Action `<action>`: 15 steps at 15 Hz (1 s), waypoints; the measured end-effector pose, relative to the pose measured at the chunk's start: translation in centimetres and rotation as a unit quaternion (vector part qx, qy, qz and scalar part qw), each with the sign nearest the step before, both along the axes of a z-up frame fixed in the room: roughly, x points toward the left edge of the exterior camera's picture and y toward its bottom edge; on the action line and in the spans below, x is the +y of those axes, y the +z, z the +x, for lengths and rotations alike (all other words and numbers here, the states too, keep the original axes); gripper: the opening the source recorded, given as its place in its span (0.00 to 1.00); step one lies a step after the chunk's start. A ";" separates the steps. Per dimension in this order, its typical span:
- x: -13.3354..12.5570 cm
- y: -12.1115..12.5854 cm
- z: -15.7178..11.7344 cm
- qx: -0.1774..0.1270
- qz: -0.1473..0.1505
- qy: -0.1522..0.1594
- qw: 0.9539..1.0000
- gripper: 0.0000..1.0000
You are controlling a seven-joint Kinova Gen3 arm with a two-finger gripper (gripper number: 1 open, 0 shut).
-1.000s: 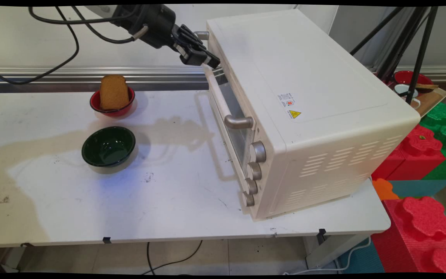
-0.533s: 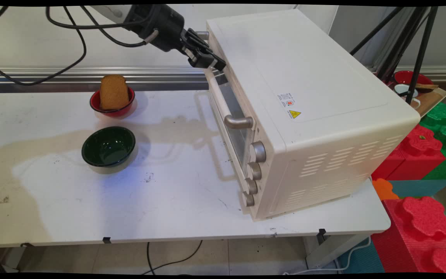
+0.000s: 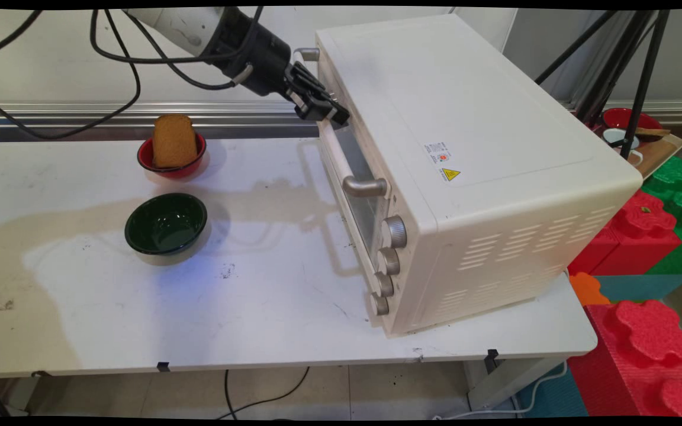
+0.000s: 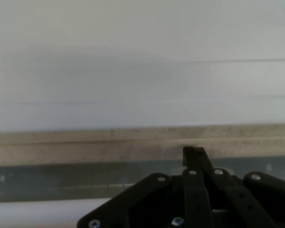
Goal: Open the oven
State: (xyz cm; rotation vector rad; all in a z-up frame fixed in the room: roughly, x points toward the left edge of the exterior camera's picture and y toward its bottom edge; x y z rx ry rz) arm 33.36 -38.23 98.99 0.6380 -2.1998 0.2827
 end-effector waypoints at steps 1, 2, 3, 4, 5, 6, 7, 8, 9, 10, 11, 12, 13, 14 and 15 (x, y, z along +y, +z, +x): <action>0.1 -0.2 0.0 -0.001 0.002 0.000 1.000 0.00; 0.2 -0.5 0.0 -0.003 0.003 0.000 1.000 0.00; 0.3 -0.6 0.1 -0.003 0.005 0.000 1.000 0.00; 0.4 -0.8 0.2 -0.004 0.006 0.001 1.000 0.00; 0.5 -0.9 0.4 -0.005 0.006 0.002 1.000 0.00; 0.7 -1.1 0.6 -0.006 0.006 0.004 1.000 0.00; 0.9 -1.2 0.9 -0.007 0.007 0.005 1.000 0.00; 1.1 -1.3 1.1 -0.008 0.007 0.006 1.000 0.00; 1.2 -1.3 1.3 -0.009 0.007 0.007 1.000 0.00; 1.5 -1.5 1.7 -0.010 0.007 0.008 1.000 0.00; 1.8 -1.6 2.2 -0.012 0.007 0.009 1.000 0.00; 2.1 -1.7 2.6 -0.014 0.007 0.010 1.000 0.00; 2.3 -1.9 3.0 -0.015 0.007 0.011 1.000 0.00; 2.5 -2.0 3.3 -0.017 0.007 0.011 1.000 0.00; 2.8 -2.2 3.7 -0.019 0.008 0.011 1.000 0.00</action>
